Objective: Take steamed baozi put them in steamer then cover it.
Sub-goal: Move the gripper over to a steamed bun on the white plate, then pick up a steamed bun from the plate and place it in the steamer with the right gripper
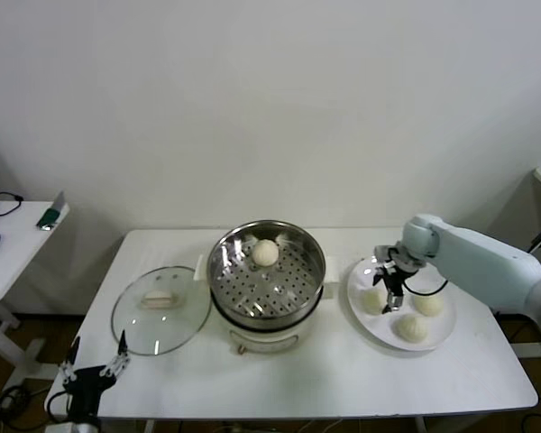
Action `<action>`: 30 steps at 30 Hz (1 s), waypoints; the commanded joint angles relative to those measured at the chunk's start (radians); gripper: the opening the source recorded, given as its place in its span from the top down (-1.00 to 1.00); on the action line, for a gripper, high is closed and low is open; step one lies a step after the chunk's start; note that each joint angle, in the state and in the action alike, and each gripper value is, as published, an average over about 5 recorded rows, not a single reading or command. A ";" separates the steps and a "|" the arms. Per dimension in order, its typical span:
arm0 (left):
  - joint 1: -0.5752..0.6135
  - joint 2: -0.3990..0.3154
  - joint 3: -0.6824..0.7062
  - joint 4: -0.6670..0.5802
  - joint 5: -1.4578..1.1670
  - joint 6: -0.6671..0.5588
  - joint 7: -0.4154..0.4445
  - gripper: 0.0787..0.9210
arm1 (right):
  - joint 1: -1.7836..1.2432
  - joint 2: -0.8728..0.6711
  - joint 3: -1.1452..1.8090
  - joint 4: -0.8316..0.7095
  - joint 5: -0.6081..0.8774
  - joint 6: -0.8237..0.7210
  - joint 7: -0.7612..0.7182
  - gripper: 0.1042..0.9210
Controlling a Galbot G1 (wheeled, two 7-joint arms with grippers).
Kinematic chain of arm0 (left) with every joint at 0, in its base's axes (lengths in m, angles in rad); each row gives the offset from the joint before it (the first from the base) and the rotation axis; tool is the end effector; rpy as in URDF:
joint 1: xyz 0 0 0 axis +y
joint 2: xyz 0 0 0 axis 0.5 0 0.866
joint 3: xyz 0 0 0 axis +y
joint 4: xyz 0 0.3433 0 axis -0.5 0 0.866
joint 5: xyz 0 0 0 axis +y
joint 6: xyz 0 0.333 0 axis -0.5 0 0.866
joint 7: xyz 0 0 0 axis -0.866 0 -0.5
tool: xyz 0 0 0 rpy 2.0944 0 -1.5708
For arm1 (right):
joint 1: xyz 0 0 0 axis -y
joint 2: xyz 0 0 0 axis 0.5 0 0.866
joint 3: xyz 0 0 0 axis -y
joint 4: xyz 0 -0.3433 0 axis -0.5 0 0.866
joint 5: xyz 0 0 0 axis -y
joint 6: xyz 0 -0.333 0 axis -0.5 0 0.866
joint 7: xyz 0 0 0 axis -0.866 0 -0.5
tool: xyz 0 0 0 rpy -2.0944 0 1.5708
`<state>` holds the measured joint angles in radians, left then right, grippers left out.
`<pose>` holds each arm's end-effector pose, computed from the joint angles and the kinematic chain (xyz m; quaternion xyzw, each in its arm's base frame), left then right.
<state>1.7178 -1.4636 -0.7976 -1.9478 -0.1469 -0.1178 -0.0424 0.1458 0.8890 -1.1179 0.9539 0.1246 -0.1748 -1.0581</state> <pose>0.1027 0.1069 -0.3501 0.1197 -0.9890 -0.0494 0.0711 0.5384 -0.1274 -0.2343 0.5232 -0.5258 0.5020 0.4446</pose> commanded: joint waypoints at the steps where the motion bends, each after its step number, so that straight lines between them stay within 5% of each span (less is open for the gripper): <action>1: 0.000 0.000 0.000 0.004 0.001 -0.001 0.000 -0.77 | -0.029 0.036 0.025 -0.052 -0.017 0.005 -0.001 -0.75; 18: 0.007 0.001 -0.004 -0.007 -0.075 0.015 0.000 -0.77 | 0.054 0.024 -0.022 -0.030 0.053 -0.003 -0.003 -0.43; 30: 0.020 -0.003 0.012 -0.043 -0.108 0.035 0.000 -0.77 | 0.600 0.065 -0.404 0.029 0.463 -0.028 -0.014 -0.43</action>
<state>1.7348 -1.4663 -0.7876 -1.9820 -0.2300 -0.0926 -0.0430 0.4686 0.9306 -1.3334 0.9673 0.3824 -0.1972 -1.0688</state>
